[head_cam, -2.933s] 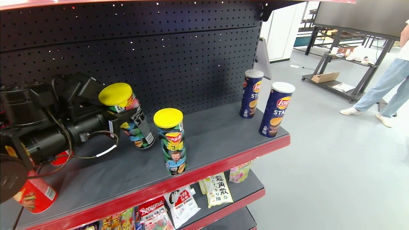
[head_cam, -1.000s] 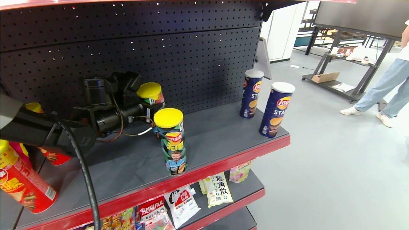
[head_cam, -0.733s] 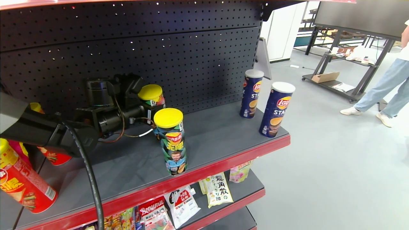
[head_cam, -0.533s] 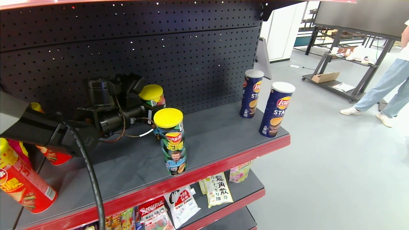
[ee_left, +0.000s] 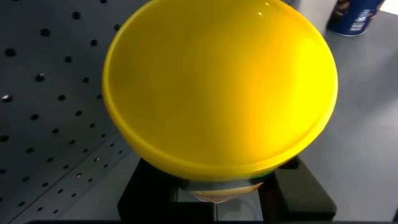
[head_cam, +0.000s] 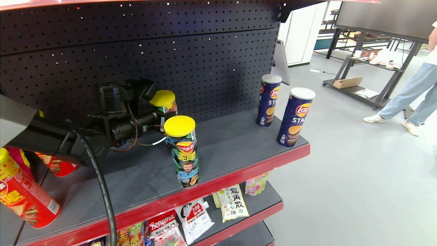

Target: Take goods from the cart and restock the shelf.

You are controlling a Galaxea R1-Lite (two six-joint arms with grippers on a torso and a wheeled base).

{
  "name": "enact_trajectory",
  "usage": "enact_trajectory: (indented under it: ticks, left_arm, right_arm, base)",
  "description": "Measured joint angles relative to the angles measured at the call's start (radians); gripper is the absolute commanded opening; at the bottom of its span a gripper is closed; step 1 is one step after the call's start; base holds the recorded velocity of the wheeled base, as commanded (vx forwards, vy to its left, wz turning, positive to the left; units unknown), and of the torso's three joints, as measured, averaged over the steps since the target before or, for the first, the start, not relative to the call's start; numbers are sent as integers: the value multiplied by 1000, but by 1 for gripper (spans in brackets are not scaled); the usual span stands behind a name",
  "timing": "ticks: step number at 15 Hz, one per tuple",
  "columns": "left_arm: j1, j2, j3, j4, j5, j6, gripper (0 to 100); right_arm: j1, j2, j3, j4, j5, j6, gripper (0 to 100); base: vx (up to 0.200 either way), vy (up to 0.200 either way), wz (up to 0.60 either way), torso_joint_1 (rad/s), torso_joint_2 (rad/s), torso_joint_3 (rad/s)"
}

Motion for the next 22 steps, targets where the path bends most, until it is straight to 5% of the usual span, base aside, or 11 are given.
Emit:
enact_trajectory:
  ticks: [7, 8, 16, 22]
  left_arm:
    - [-10, 7, 1, 0, 19, -20, 0]
    - [-11, 9, 2, 0, 25, -21, 100]
    - [-11, 0, 19, 3, 26, -23, 100]
    - [24, -67, 116, 2, 27, -16, 100]
  right_arm:
    - [0, 0, 0, 0, 0, 0, 100]
    - [0, 0, 0, 0, 0, 0, 100]
    - [0, 0, 0, 0, 0, 0, 100]
    - [0, 0, 0, 0, 0, 0, 100]
  base:
    - [0, 0, 0, 0, 0, 0]
    - [0, 0, 0, 0, 0, 0]
    - [0, 0, 0, 0, 0, 0]
    - [0, 0, 0, 0, 0, 0]
